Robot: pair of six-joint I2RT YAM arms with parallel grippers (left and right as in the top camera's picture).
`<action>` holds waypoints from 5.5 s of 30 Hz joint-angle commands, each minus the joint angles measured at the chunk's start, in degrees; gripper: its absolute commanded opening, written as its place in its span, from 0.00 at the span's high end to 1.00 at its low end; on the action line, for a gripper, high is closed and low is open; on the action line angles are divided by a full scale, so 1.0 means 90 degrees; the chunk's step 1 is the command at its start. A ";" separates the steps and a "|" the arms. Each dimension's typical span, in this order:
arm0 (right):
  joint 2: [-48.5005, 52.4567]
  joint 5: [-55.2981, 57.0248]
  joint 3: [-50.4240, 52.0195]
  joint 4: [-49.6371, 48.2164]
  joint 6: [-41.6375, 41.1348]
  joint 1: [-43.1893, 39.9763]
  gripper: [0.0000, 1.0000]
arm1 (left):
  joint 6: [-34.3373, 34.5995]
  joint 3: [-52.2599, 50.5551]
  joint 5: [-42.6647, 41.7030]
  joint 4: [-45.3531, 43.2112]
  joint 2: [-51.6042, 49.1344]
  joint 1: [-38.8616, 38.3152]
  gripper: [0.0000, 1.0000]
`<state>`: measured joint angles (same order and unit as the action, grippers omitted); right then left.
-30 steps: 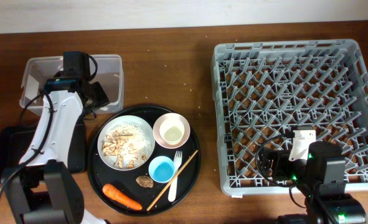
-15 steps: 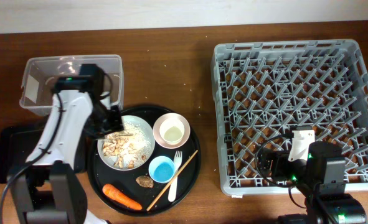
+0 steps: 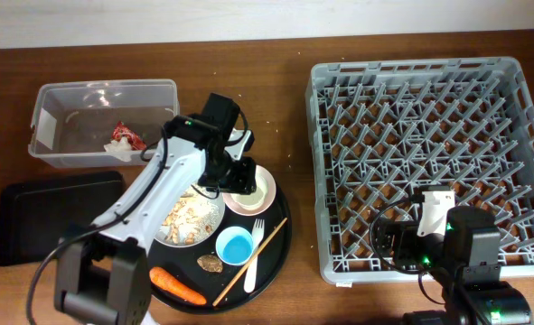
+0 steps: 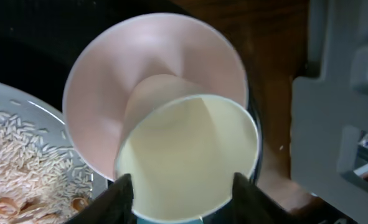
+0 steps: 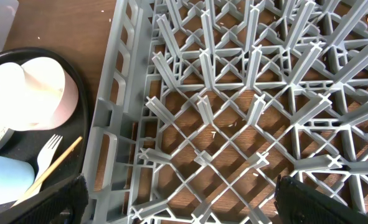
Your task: Sort waste into correct bins and load items into the dishwasher rack
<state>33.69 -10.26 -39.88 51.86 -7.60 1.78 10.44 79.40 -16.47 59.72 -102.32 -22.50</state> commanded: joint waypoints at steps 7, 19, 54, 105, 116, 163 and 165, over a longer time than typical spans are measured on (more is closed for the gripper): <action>-0.0017 -0.0075 -0.0117 0.0005 -0.0046 -0.0034 0.02 | 0.0044 0.0112 0.0211 0.0010 -0.0403 0.0000 0.59; -0.0017 -0.0056 -0.0117 0.0002 -0.0046 -0.0034 0.02 | 0.0092 0.0986 0.1518 0.1299 -0.0010 -0.0002 0.58; -0.0017 -0.1467 -0.0119 -0.1047 -0.0019 -0.0034 0.02 | -0.2691 0.2832 -0.3599 0.2062 -0.0627 0.0522 0.99; 0.2591 -0.7082 -0.0119 -0.6188 0.0124 -0.0027 0.11 | -0.3024 0.2832 -0.6203 0.3191 -0.0627 -0.0007 0.99; 0.2591 -0.7121 -0.0119 -0.6186 0.0126 -0.0029 0.23 | -0.3024 0.2832 -0.6409 0.2871 -0.0629 -0.0007 0.94; 0.2739 0.2931 -0.2868 0.0578 0.0296 -0.1076 0.84 | -0.2975 0.2832 -0.2392 0.2992 -0.0627 0.2256 0.84; 0.2868 0.2934 -0.2868 0.0624 0.0321 -0.1766 0.86 | -0.2975 0.2832 -0.2331 0.2997 -0.0627 0.2256 0.84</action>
<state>58.41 13.52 -64.55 57.10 -5.30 -8.64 -16.10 104.27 -38.35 86.54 -108.75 -2.39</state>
